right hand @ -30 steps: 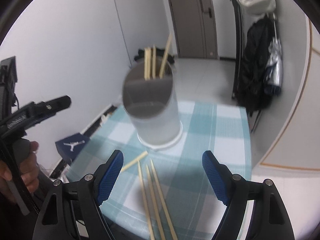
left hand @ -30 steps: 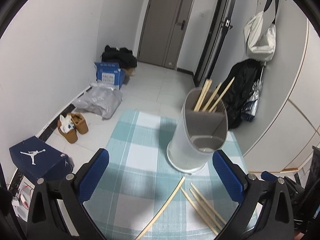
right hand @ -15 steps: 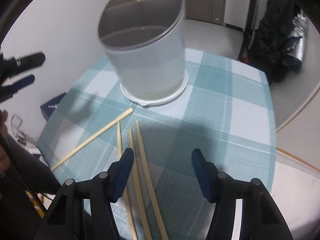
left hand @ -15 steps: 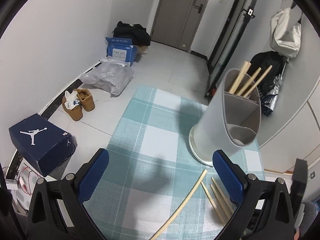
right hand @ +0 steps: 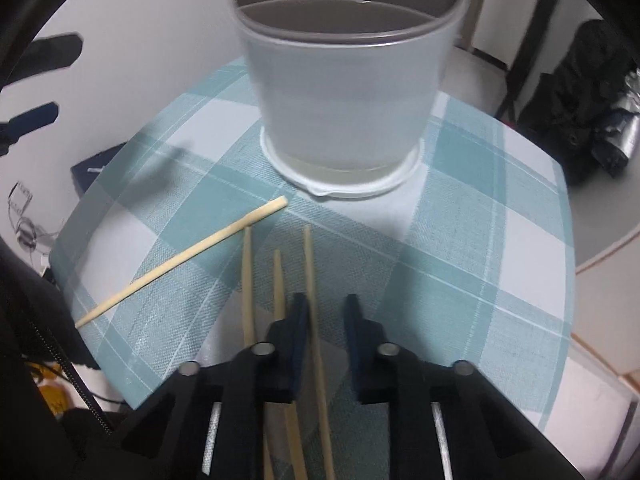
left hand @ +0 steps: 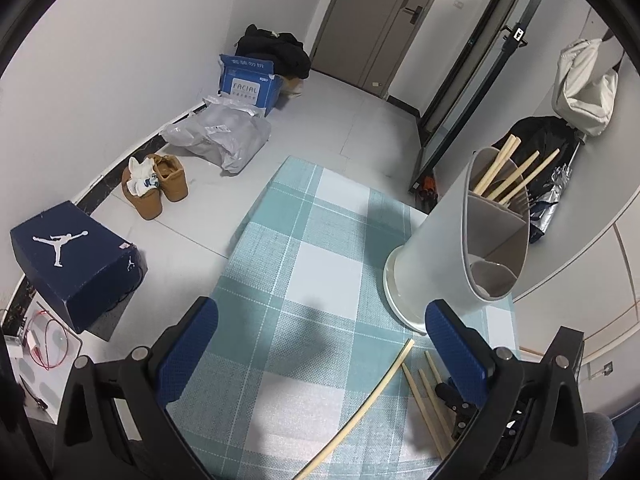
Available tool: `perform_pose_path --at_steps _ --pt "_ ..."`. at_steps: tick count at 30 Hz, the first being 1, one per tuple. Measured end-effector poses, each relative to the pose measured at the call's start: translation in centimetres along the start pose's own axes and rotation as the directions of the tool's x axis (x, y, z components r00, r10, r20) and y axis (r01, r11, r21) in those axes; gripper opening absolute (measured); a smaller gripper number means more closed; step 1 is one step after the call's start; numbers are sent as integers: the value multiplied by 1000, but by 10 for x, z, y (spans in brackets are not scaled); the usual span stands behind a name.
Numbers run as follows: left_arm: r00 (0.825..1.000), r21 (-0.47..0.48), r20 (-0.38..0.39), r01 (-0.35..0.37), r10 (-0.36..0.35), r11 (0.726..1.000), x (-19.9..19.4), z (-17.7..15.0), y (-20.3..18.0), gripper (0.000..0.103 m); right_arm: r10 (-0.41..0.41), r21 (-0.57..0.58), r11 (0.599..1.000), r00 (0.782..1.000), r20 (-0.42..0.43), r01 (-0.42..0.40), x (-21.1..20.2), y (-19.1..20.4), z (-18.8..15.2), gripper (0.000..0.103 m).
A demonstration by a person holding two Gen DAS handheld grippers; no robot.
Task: Organize utensils
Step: 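Close the right tool on a chopstick and lift it toward the holder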
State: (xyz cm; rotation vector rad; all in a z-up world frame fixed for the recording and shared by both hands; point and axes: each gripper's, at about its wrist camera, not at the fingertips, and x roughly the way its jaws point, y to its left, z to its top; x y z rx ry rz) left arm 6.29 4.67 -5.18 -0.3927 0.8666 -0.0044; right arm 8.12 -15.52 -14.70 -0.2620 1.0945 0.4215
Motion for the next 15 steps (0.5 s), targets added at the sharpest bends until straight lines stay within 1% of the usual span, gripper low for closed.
perform_pose_path --at_steps 1,4,7,9,12,14,15 --pt "1000 -5 -2 -2 2 1000 0 0 1 102 12 3 1000 1000 -7 -12 1 -2 2 4" --pt "1000 -11 -2 -5 5 1000 1 0 2 102 26 10 1000 999 -32 -26 1 -8 3 3" --pt "1000 -7 -6 -21 21 1000 3 1 1 102 -1 19 1000 998 -65 2 -3 -20 0 3" --pt "999 5 -12 -38 38 999 5 1 -1 102 3 26 1000 996 -87 -1 -6 -27 -3 3" --pt "997 31 -42 -56 57 998 9 -1 -6 102 28 19 999 992 -123 -26 -10 -35 -8 3" --pt "997 40 -61 -55 57 998 11 -3 -7 102 40 1 999 988 -149 -40 -11 -37 -11 3" --pt "996 40 -74 -45 48 998 12 -4 -8 102 34 -8 999 987 -157 -35 -10 -37 -11 5"
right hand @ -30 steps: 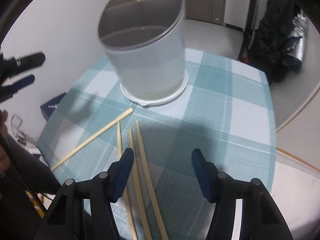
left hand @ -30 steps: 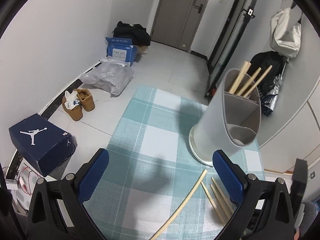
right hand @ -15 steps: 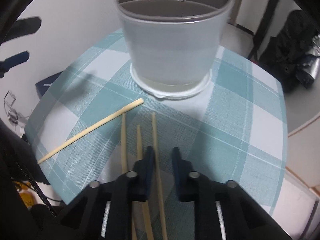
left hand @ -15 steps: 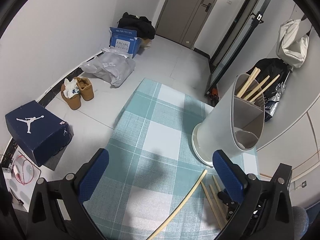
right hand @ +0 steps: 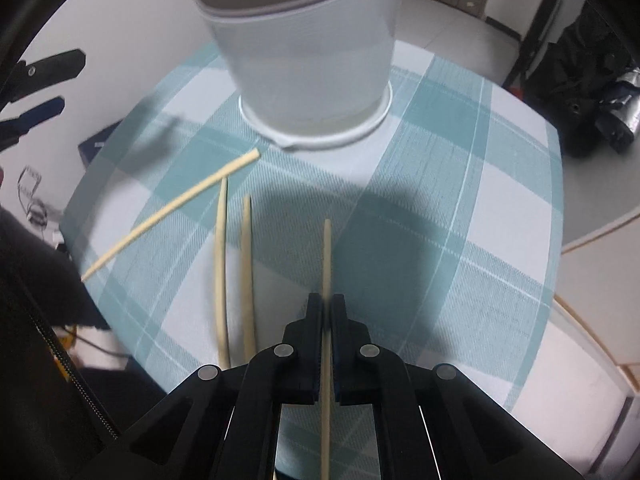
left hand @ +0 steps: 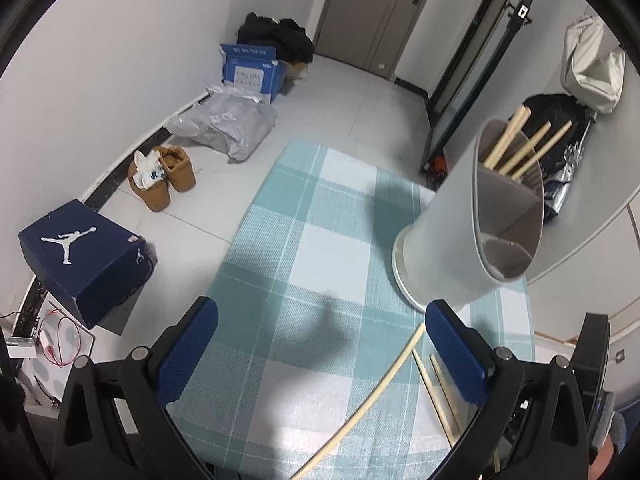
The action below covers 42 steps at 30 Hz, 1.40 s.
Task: Organize utensils
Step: 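Close the right tool on a chopstick and lift it toward the holder, then carry the chopstick up with the right tool while the left tool grasps another chopstick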
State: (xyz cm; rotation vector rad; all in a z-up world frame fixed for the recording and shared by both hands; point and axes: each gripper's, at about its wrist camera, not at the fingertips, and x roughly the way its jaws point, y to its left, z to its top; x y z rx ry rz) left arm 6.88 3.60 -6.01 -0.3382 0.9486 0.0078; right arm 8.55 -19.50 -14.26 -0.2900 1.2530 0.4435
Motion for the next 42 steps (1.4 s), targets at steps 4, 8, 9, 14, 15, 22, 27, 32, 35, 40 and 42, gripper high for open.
perform_pose_path --at_steps 4,8,9,14,15,22,27,32,35,40,42 --pt "1000 13 -9 11 -11 1000 0 -2 -2 102 -5 -15 1000 1000 9 5 -1 -5 5 7" --pt "1000 57 -5 -21 21 998 2 -7 -5 102 -6 -28 1000 1000 26 7 1 -6 14 10" --pt "1000 64 -10 -22 23 998 3 -7 -5 102 -13 -29 999 999 29 13 4 -1 30 10" --pt "997 147 -66 -24 34 989 14 -18 -13 102 -4 0 1000 998 62 4 11 -1 37 8" --pt "996 177 -83 -9 25 984 18 -21 -16 102 -5 -3 1000 997 76 6 10 -2 37 4" --pt "980 336 -176 -25 89 942 42 -42 -39 101 80 147 983 978 190 -109 -8 -29 36 4" --pt "971 342 -214 -26 105 939 52 -45 -40 94 118 244 950 946 303 -196 -32 -55 36 4" --pt "961 369 -249 -19 118 929 54 -53 -46 69 121 305 919 916 382 -249 -50 -68 27 4" --pt "963 392 -241 -19 122 920 53 -54 -53 57 115 303 919 905 410 -254 -61 -78 25 4" --pt "964 410 -231 -27 132 911 52 -55 -62 17 116 305 914 894 432 -266 -63 -77 19 4" --pt "962 417 -233 -33 142 908 51 -55 -65 7 112 298 918 892 437 -261 -65 -77 17 4"
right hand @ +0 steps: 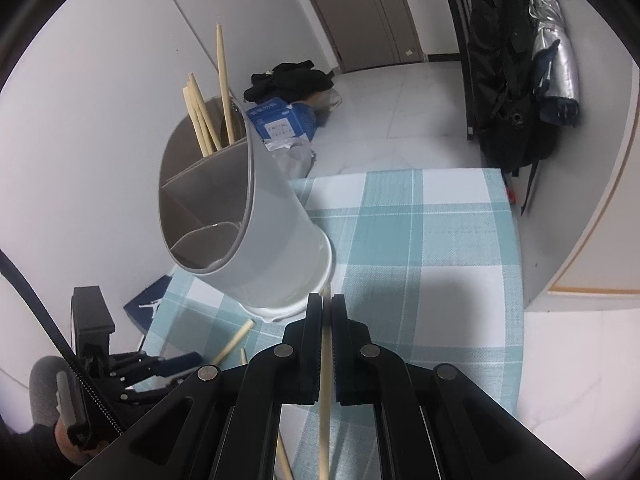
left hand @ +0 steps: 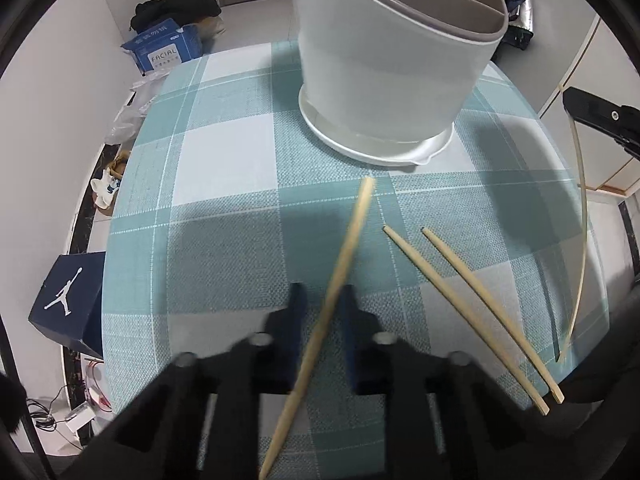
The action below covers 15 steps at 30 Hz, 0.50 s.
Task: Organize utensils
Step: 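Carry the chopstick up with the right tool while the left tool grasps another chopstick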
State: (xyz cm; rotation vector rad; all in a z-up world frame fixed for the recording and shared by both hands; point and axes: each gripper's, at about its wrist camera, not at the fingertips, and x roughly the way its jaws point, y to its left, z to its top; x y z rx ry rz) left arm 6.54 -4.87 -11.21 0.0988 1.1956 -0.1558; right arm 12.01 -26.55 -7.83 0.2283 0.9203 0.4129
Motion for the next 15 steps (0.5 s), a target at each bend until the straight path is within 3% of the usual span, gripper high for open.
perform_pose_path --at_steps 6,12,15 --pt "999 -74 -24 -28 26 997 4 1 17 4 2 -24 1000 1000 0 -2 -4 5 -5 4" --pt "994 -273 -26 92 -102 958 7 5 56 4 11 -15 1000 1000 1 -11 -3 4 -4 4" --pt "997 -290 -9 76 -82 954 6 11 61 7 9 -7 1000 1000 1 -9 -1 3 -2 4"
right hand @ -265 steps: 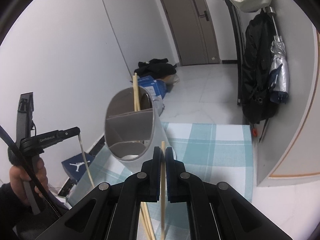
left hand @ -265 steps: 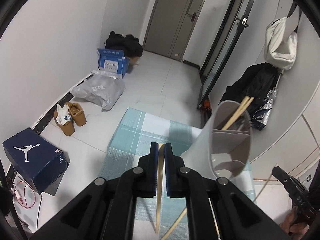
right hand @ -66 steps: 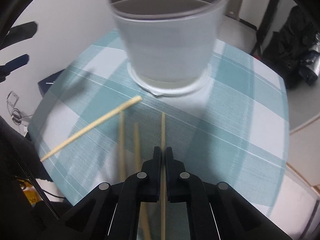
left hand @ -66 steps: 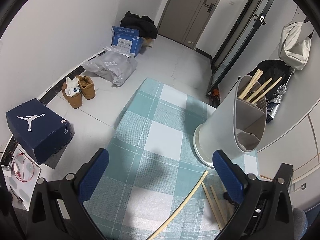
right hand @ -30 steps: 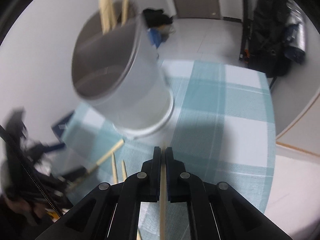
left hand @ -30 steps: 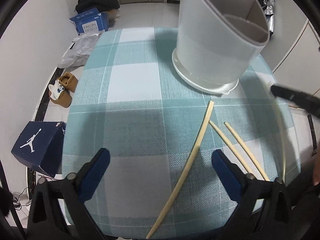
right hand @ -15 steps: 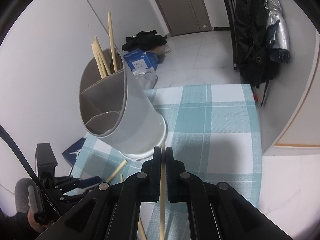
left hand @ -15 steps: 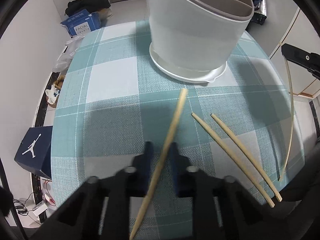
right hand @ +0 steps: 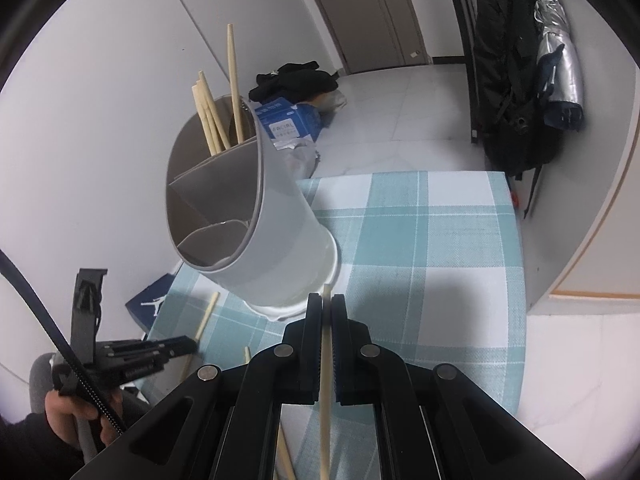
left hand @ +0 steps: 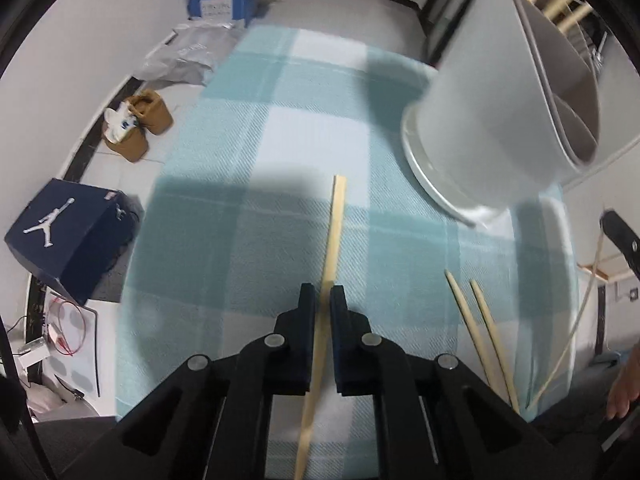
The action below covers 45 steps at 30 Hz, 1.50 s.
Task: Organize utensils
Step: 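Carry the chopstick up with the right tool while the left tool grasps another chopstick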
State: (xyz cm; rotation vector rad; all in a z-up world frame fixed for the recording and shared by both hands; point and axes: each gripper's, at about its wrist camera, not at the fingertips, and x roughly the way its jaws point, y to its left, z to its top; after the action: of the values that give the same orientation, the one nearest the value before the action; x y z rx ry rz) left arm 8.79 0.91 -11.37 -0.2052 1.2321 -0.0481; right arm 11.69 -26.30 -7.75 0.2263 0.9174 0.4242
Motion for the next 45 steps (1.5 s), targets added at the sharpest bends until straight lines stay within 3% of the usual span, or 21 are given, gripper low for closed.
perform_pose_path --at_steps 3,5,7,13,17,19,21,23,26,32,37,42,45 --pt "1000 8 17 18 -18 1000 -1 8 -3 21 4 6 1000 1000 0 -4 1 -1 1 4" --pt "999 27 36 17 -18 1000 -2 13 -6 40 3 8 1000 1000 1 -4 1 0 1 4" --pt "999 25 46 18 -19 1000 -1 16 -6 51 6 6 1000 1000 1 -6 1 0 1 4" --pt "997 110 38 -69 65 992 15 25 -16 52 6 7 1000 1000 6 -6 -1 -2 1 4" --pt "997 130 31 -71 68 989 20 27 -17 51 6 2 1000 1000 7 -6 -1 -3 2 4" --pt "995 172 30 -98 95 980 21 25 -23 51 -3 -1 1000 1000 9 3 -2 -4 1 4" --pt "994 206 37 -108 103 972 19 24 -28 40 -5 5 1000 1000 8 5 -1 -6 2 4" --pt "995 214 30 -95 91 972 16 25 -30 17 -12 4 1000 1000 7 12 -1 -7 3 4" --pt "997 195 17 -71 69 978 16 29 -30 4 -17 4 1000 1000 6 17 0 -7 4 4" --pt "999 126 15 -31 30 992 13 34 -25 3 -17 -9 1000 1000 25 18 -4 -1 4 4" --pt "994 28 104 31 -34 999 -8 38 -14 3 -18 -25 999 999 51 19 -11 6 2 4" --pt "970 -46 220 114 -101 992 -37 38 -7 3 -22 -26 999 996 85 24 -15 13 1 4" --pt "943 -57 297 174 -149 983 -55 36 -6 3 -33 -20 999 994 107 35 -19 17 1 4"
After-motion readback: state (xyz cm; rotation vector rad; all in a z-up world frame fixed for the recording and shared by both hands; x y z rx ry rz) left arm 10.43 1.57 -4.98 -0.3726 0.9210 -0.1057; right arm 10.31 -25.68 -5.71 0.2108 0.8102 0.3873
